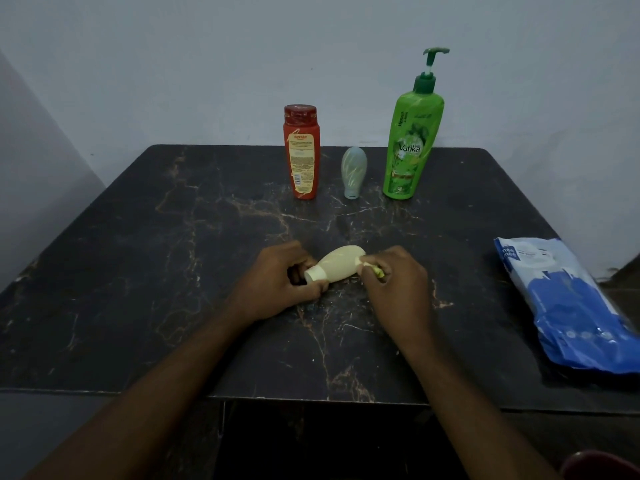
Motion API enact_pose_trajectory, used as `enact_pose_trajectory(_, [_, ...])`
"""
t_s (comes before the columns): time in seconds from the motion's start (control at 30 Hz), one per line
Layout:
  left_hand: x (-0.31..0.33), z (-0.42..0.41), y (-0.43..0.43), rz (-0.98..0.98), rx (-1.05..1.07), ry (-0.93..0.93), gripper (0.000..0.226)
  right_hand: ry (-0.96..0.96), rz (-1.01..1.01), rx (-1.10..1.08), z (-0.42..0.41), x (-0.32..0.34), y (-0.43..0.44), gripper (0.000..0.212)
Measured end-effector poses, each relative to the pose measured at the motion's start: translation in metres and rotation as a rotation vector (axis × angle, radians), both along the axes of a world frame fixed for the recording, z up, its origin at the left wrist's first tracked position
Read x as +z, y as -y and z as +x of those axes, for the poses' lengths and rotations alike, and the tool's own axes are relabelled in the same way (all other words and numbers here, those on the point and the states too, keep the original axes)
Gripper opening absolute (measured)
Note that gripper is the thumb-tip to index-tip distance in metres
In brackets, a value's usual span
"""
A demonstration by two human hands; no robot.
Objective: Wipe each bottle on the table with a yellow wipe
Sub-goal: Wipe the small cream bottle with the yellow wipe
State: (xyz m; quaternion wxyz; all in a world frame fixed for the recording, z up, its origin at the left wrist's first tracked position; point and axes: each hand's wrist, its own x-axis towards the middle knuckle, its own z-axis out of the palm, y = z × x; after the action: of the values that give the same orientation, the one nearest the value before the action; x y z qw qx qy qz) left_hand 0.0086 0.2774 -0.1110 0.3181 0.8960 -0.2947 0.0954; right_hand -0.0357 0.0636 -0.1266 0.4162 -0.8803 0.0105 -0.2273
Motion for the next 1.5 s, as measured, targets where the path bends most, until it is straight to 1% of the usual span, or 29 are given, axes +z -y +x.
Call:
enact_pose_trajectory(0.1, [0.0,0.0,0.0,0.0,-0.009,-0.001,0.029,0.021,0.033,-0.026,0.001,0.001,0.005,0.015])
enact_pose_trajectory(0.27, [0.0,-0.001,-0.001,-0.011,-0.018,-0.007,0.03,0.03,0.067,0.079,-0.007,-0.001,-0.001,0.009])
enact_pose_trajectory(0.33, [0.001,-0.001,-0.001,-0.011,-0.028,-0.012,0.031,0.029,0.077,0.067,-0.005,-0.002,0.001,0.005])
enact_pose_trajectory(0.4, [0.001,-0.001,-0.001,-0.01,-0.032,-0.012,0.032,0.017,0.105,0.016,-0.003,-0.002,0.004,0.008])
enact_pose_trajectory(0.5, [0.0,-0.002,-0.002,-0.008,-0.026,-0.021,0.034,0.003,0.144,-0.036,-0.003,-0.002,0.005,0.023])
enact_pose_trajectory(0.7, [0.002,-0.002,-0.001,-0.014,-0.026,-0.023,0.032,-0.007,0.058,0.042,-0.006,-0.001,-0.002,0.016])
enact_pose_trajectory(0.83, [0.001,-0.002,-0.002,-0.008,-0.031,-0.027,0.033,-0.002,0.067,-0.077,-0.001,-0.002,0.003,0.015])
enact_pose_trajectory(0.9, [0.001,-0.002,-0.001,-0.005,-0.03,-0.026,0.033,-0.013,0.066,-0.1,0.0,-0.001,0.003,0.016])
enact_pose_trajectory(1.07, [0.001,-0.002,-0.001,-0.012,-0.032,-0.023,0.031,0.017,0.026,0.062,-0.006,-0.005,-0.002,0.018])
enact_pose_trajectory(1.23, [0.002,-0.002,0.0,-0.001,-0.041,-0.027,0.033,0.035,0.065,-0.045,-0.003,-0.002,0.001,0.023])
enact_pose_trajectory(1.3, [0.002,-0.002,0.0,0.001,-0.042,-0.026,0.033,0.034,0.038,-0.013,-0.005,-0.001,-0.001,0.023])
enact_pose_trajectory(1.4, [0.003,-0.002,0.0,0.006,-0.039,-0.03,0.033,0.068,0.005,0.1,-0.009,-0.001,-0.005,0.019])
enact_pose_trajectory(1.5, [0.003,-0.004,0.0,0.013,-0.047,-0.019,0.034,0.078,0.011,0.111,-0.01,-0.001,-0.004,0.015])
